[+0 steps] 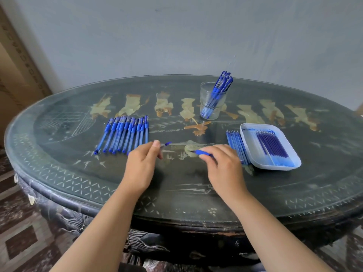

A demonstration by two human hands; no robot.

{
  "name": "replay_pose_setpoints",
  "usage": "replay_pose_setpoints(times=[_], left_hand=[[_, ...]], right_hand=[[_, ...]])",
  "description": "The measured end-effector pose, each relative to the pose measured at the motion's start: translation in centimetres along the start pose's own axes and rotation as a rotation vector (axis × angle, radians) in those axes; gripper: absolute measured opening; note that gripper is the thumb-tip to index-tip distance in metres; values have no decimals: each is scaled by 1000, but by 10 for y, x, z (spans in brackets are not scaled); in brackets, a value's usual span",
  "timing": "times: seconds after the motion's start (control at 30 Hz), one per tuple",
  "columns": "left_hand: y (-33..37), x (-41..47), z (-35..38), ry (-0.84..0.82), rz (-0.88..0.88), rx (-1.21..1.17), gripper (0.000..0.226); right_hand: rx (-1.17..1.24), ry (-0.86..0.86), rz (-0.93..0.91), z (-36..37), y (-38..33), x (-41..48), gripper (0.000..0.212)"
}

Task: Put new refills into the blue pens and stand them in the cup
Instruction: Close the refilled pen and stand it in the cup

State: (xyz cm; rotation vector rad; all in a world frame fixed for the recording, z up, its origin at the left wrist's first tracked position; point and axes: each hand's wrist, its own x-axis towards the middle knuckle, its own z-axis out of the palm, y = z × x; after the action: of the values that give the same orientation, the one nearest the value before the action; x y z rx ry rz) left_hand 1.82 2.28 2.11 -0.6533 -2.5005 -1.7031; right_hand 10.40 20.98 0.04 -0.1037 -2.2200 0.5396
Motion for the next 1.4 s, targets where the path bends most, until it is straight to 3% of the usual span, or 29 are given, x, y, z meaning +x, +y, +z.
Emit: replay_pose_setpoints(times=[0.23,0.37,0.67,0.83,1.03,1.23,1.4], left_hand=[[-8,2,10,-69,192,314,7],[-10,1,12,-89,206,462,13],[-11,4,13,-89,188,443,18],[-8,3,11,-106,314,228,30],[-10,6,15,-100,360,187,7],[-5,3,16,-111,335,286,51],[-8,3,16,-132,352,227,27]], right_hand=[[-37,-12,26,1,-1,0,19],[-65,-50,1,2,-3,0,16],[-25,-84,7,3,0,0,14],[15,-105,-42,3,2,1,11],[30,-162,-105,3,-2,2,8],[22,-143,-111,3,-3,1,12],[10,-147,-101,3,-3,1,12]])
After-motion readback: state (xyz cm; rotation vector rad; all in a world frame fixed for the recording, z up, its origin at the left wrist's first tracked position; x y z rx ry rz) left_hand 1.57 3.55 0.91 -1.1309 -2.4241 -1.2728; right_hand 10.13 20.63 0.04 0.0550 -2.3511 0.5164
